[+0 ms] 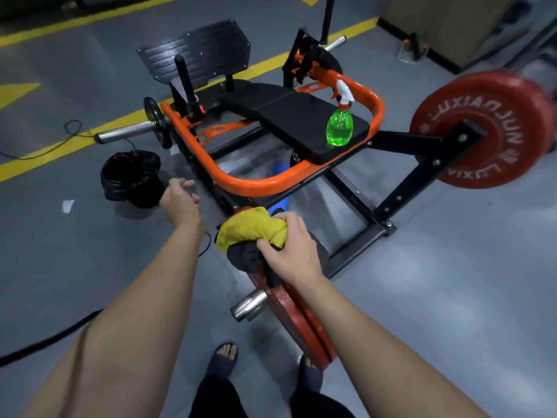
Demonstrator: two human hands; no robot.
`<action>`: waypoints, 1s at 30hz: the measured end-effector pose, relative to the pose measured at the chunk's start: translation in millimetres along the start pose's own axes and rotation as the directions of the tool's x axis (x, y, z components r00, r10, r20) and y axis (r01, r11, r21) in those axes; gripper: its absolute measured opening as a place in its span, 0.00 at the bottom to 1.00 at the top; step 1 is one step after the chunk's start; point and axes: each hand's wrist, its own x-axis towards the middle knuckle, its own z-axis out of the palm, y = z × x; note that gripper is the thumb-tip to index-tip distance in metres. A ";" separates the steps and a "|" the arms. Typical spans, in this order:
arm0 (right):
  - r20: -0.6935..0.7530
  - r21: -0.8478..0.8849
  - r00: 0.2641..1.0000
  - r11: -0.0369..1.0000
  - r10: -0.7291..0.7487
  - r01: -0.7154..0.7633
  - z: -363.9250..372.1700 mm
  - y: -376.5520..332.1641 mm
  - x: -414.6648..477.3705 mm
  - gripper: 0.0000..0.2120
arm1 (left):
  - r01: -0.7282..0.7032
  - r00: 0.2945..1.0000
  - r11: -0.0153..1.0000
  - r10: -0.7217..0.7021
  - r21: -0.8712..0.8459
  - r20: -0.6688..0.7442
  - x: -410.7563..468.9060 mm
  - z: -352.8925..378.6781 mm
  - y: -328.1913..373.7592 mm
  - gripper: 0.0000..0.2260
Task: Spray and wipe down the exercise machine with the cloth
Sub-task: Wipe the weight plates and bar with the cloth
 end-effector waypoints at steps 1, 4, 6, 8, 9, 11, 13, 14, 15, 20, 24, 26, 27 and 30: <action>-0.011 -0.007 1.000 1.000 0.024 -0.024 -1.4 -0.6 1.1 0.21 | -0.048 0.993 0.996 0.039 0.079 0.109 -0.4 0.9 -4.4 0.10; -0.083 -0.039 0.979 0.981 0.184 -0.188 2.6 -15.4 9.0 0.18 | -0.361 0.811 0.874 0.121 0.326 0.572 1.8 -2.1 -17.0 0.08; -0.152 -0.068 0.945 0.951 0.290 -0.302 10.5 -27.6 16.7 0.19 | -0.603 0.620 0.705 0.120 0.374 0.775 8.8 -8.0 -27.9 0.08; -0.216 -0.079 0.916 0.929 0.338 -0.362 22.8 -38.9 20.3 0.22 | -0.754 0.475 0.575 0.142 0.318 0.868 12.2 -14.4 -31.7 0.12; -0.262 -0.102 0.911 0.930 0.318 -0.354 28.3 -42.4 21.1 0.24 | -0.778 0.432 0.562 0.155 0.280 0.888 12.2 -15.9 -32.2 0.14; -0.377 -0.205 0.899 0.926 0.222 -0.315 37.3 -46.3 17.9 0.25 | -0.762 0.344 0.614 0.113 0.207 0.932 9.6 -19.3 -30.4 0.22; -0.453 -0.251 0.879 0.925 0.149 -0.285 41.4 -47.4 5.8 0.24 | -0.787 0.233 0.603 0.092 0.132 0.968 4.2 -23.5 -33.0 0.29; -0.478 -0.250 0.867 0.925 0.140 -0.287 41.3 -47.5 -2.6 0.24 | -0.813 0.200 0.572 0.093 0.112 0.975 0.1 -24.2 -36.4 0.32; -0.497 -0.243 0.854 0.921 0.152 -0.305 39.6 -46.6 -10.9 0.24 | -0.835 0.187 0.540 0.100 0.105 0.977 -6.8 -23.5 -38.5 0.33; -0.536 -0.187 0.744 0.803 0.399 -0.566 12.3 -35.3 -44.3 0.25 | -0.924 0.122 0.374 0.077 0.085 0.990 -58.4 -3.6 -46.5 0.27; -0.560 -0.209 0.675 0.706 0.481 -0.677 -5.1 -29.8 -53.0 0.20 | -0.945 0.112 0.316 0.084 0.080 0.990 -96.0 19.6 -53.7 0.26; -0.605 -0.364 0.718 0.682 0.345 -0.634 -0.9 -27.4 -49.6 0.17 | -0.966 0.092 0.251 0.116 0.060 0.989 -102.6 17.5 -59.3 0.25; -0.590 -0.433 0.764 0.696 0.261 -0.573 3.5 -26.4 -46.5 0.16 | -0.988 0.040 0.155 0.151 0.016 0.988 -100.8 15.3 -64.1 0.23; -0.571 -0.463 0.820 0.808 0.042 -0.363 15.8 -16.1 -35.6 0.19 | -0.999 -0.018 0.028 0.121 -0.021 0.992 -90.4 19.4 -72.6 0.16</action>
